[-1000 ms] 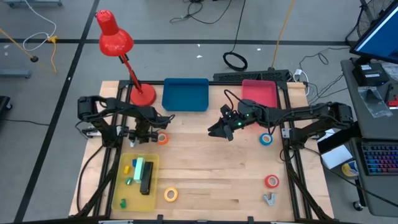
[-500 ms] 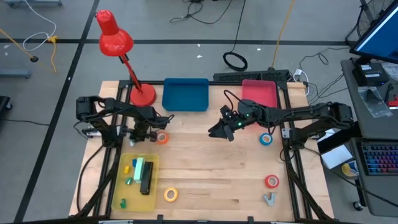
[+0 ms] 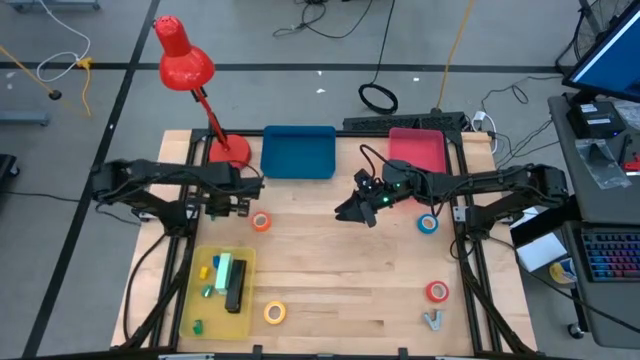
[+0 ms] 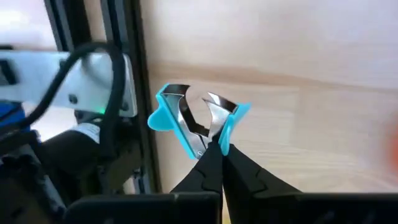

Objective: Pick and place Stapler, Stapler remover, tape
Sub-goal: Put the blue staple remover into the red bin

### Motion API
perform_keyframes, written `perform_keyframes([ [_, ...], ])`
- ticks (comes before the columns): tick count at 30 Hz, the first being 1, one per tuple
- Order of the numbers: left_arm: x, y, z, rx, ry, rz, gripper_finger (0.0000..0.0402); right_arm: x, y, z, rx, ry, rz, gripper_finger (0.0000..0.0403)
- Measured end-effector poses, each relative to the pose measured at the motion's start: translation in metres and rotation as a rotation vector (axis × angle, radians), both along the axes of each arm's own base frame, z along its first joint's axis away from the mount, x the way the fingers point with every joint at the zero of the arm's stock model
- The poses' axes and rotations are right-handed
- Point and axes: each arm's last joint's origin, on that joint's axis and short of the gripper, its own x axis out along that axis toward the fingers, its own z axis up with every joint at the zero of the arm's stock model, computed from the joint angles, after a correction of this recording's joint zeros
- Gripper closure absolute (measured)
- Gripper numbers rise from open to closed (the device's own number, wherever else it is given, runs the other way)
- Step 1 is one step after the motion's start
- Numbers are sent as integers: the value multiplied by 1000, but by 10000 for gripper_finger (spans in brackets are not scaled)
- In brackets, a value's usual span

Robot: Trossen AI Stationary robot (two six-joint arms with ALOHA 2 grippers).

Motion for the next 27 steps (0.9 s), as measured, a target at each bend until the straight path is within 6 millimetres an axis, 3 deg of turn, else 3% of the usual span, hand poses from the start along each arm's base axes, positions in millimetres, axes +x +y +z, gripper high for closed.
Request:
perform_keyframes([
  [6,13,0,51,152,-301,-46,401,0,0,0,-1,0,-1,195],
  [15,62,-1,121,409,-940,-305,401,-3,-13,0,15,-8,43,195],
  [20,89,0,139,478,-1234,-434,401,-4,-25,3,14,-34,12,195],
  [27,121,2,138,449,-1435,-549,401,-3,-35,17,-28,-185,-26,195],
])
